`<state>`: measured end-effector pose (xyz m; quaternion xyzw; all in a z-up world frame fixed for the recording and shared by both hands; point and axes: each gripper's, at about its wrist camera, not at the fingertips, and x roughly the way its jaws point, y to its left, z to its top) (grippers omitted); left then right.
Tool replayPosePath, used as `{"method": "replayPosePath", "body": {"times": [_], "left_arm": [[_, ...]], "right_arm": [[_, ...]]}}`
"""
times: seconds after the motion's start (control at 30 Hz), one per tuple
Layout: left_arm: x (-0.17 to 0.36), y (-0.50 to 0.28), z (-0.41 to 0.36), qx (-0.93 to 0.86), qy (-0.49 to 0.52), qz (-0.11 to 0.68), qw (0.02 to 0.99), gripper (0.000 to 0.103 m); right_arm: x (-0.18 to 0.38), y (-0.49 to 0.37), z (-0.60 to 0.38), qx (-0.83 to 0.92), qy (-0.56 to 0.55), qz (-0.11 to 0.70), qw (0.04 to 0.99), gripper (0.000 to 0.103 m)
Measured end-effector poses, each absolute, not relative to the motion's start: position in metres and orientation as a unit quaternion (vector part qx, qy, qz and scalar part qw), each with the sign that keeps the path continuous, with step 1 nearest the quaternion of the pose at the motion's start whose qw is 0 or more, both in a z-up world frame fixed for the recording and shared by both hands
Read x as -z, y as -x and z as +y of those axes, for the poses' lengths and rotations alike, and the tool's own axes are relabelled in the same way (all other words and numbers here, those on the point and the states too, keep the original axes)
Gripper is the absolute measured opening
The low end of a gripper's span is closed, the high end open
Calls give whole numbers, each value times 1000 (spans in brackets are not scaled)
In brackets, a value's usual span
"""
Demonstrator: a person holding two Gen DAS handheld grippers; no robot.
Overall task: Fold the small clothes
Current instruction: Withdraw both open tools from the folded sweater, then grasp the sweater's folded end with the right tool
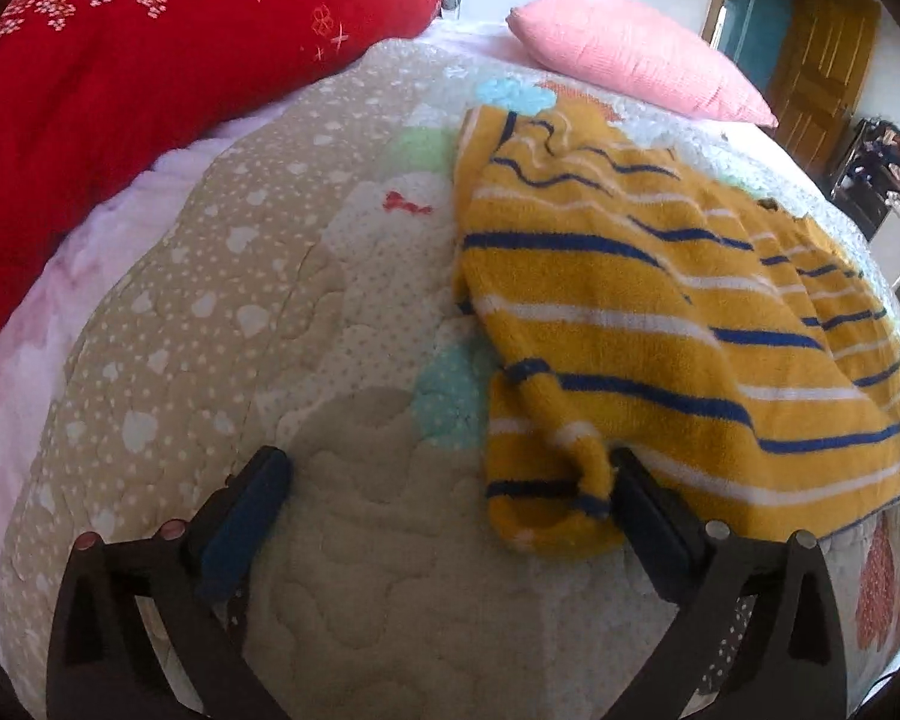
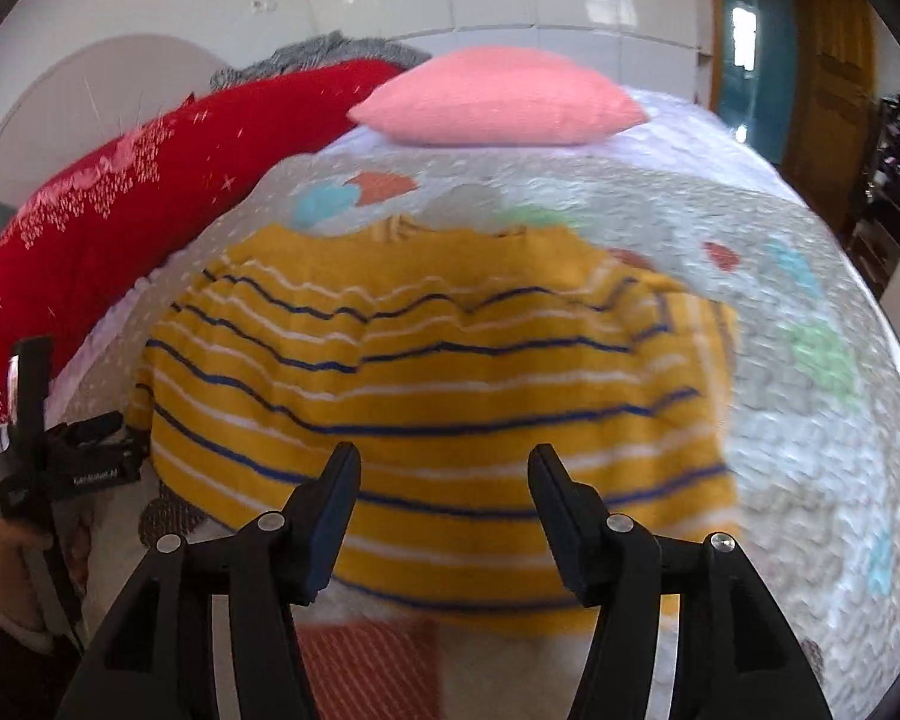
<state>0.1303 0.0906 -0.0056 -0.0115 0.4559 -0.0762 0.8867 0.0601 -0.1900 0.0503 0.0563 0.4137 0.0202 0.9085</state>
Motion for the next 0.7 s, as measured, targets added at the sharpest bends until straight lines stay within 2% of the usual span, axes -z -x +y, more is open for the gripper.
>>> {"method": "replayPosePath", "body": {"times": [0.13, 0.17, 0.27, 0.37, 0.53, 0.7], "left_arm": [[1, -119, 106, 96, 57, 427, 897, 103], [-1, -117, 112, 103, 73, 420, 899, 103], [-12, -109, 135, 98, 127, 395, 904, 103], [-26, -102, 155, 92, 151, 370, 912, 103], [-44, -97, 188, 59, 189, 335, 921, 103], [-38, -103, 218, 20, 219, 341, 914, 103]], "right_arm": [[-24, -97, -173, -10, -58, 456, 888, 65], [-17, -104, -171, -5, -60, 469, 881, 71], [-10, -113, -157, 10, -40, 484, 874, 81], [-22, -112, -143, 12, -9, 487, 873, 81], [-63, -114, -102, -33, 1, 449, 893, 81], [-58, -143, -26, -98, 17, 465, 880, 81]]}}
